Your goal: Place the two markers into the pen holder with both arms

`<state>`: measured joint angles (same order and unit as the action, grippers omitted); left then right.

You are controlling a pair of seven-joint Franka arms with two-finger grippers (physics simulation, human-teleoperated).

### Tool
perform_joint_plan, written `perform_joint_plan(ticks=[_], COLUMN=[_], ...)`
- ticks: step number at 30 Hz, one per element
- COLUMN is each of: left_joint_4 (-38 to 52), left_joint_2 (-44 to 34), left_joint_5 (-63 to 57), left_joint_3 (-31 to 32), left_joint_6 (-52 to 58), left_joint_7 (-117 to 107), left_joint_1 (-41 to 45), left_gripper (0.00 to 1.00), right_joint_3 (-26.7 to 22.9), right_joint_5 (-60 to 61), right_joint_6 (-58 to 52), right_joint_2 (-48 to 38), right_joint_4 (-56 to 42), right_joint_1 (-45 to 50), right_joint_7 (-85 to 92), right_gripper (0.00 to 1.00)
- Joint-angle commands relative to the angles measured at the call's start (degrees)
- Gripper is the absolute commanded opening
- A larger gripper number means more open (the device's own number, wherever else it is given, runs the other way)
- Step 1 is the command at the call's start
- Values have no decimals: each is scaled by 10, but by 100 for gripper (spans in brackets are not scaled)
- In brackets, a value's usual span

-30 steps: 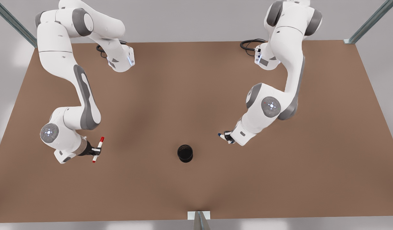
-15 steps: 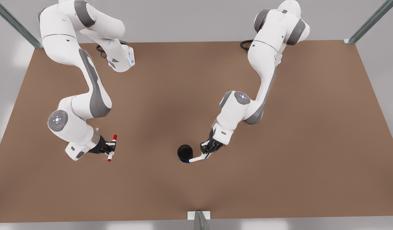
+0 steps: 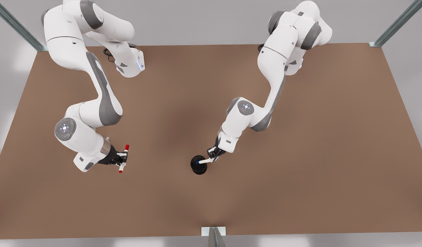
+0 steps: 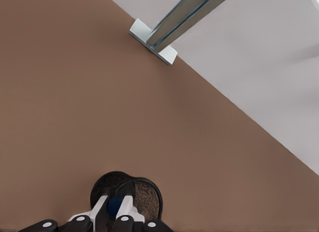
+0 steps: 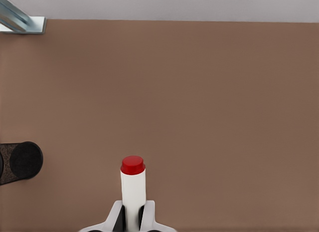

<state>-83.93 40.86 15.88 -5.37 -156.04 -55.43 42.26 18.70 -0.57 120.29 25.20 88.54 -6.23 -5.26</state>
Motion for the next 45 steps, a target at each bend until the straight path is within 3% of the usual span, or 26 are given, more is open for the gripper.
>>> perform_joint_plan(ticks=[1,6,7,9,12,14,19,21,22,24,30,35,45], left_joint_4=[1,1,1,10,34,42,90,62,33,-15,-10,-11,-11], left_joint_2=[1,-6,-17,-70,-126,-162,-222,-303,-335,-355,-329,-325,-319], left_joint_5=[0,4,5,11,26,7,-95,-151,-152,-152,-152,-151,-150], left_joint_3=[-8,-56,-63,-58,-62,-63,-85,21,37,39,37,37,38], left_joint_6=[-2,6,48,301,546,635,728,725,710,664,666,688,689], left_joint_7=[-30,-37,5,197,415,459,554,587,604,601,604,601,589], left_joint_1=[12,58,36,-57,-166,-198,-211,-316,-331,-336,-340,-340,-337], left_gripper=[100,100,100,100,100,100,100,100,100,100,100,100,100], right_joint_3=[0,22,26,26,26,26,19,17,17,13,-22,-38,-40], right_joint_5=[-7,-10,-11,-9,-9,-8,-81,-140,-159,-162,-180,-212,-229], right_joint_6=[-2,-1,-1,20,142,224,316,381,413,467,554,642,694], right_joint_2=[-1,-1,-1,0,11,24,49,64,75,95,124,127,136], right_joint_4=[0,-12,-20,-35,-39,-39,-27,-27,-28,-30,-27,59,98], right_joint_1=[0,7,25,64,97,121,173,195,203,215,253,250,252], right_joint_7=[-28,-41,-56,-57,-70,-106,-152,-206,-214,-215,-215,-215,-215], right_gripper=[22,22,22,22,22,22,22,22,22,22,22,22,23])
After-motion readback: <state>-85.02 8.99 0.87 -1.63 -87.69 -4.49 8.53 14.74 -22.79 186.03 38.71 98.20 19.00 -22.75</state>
